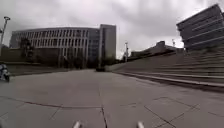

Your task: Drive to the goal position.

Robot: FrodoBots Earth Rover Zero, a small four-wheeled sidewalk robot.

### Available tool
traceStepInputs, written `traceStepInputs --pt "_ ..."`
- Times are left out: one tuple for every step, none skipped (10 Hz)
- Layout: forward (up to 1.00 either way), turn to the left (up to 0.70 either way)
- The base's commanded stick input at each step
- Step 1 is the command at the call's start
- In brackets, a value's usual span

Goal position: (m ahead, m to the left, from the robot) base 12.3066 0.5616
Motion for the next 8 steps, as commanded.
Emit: traceStepInputs --pt "0.97 0.00" --pt "0.97 0.00" --pt "0.96 0.00" --pt "0.97 0.00" --pt "0.97 0.00" --pt "0.97 0.00" --pt "0.97 0.00" --pt "0.97 0.00"
